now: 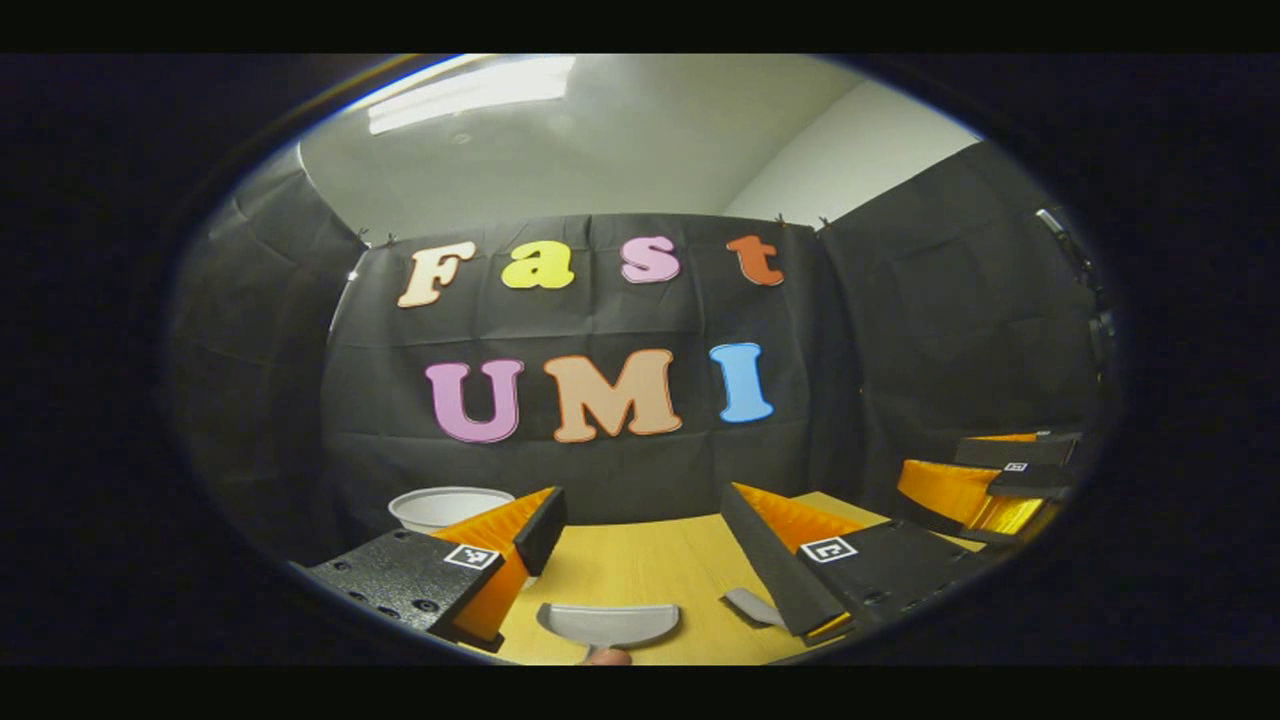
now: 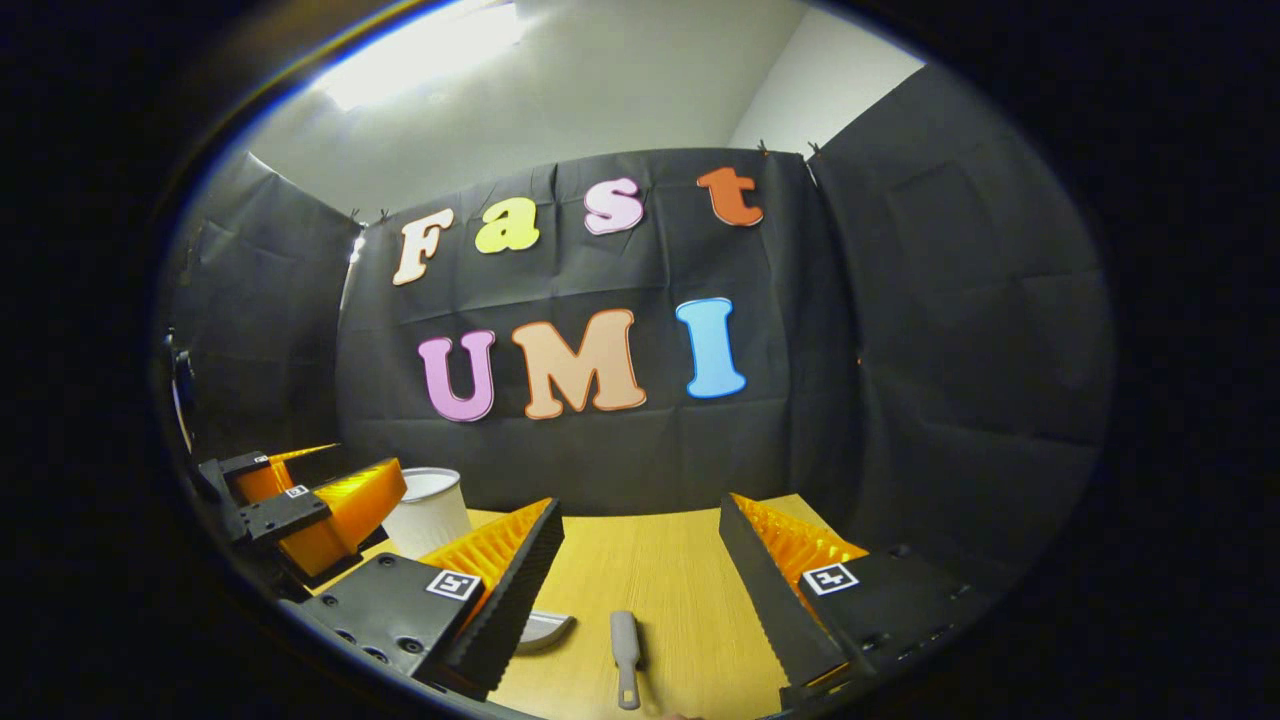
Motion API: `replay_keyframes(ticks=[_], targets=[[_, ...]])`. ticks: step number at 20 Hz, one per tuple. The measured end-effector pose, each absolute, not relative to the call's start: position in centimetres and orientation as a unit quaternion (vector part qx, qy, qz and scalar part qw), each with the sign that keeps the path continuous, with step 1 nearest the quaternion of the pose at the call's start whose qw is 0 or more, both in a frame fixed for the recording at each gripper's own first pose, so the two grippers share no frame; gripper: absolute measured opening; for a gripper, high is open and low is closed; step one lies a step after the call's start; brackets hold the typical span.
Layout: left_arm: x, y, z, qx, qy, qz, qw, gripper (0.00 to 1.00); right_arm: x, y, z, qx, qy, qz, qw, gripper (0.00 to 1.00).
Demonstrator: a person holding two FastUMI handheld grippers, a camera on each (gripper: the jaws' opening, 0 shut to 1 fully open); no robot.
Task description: Pick up the small broom and dustpan from the desktop, sweep the trash into the dustpan with the broom, and then empty the trash into the garbage bin.
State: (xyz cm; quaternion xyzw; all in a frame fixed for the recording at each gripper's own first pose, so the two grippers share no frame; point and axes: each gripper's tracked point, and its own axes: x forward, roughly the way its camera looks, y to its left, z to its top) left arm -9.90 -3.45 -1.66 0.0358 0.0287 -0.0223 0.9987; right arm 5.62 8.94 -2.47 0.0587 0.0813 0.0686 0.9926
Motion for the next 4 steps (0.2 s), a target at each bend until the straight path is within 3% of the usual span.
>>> replay_keyframes(ticks=[4], targets=[[-10.05, -3.81, -1.53, 0.036, 0.020, -0.046, 0.998, 0.93, 4.24, 9.39, -2.09, 0.047, 0.081, 0.051, 0.994, 1.00]])
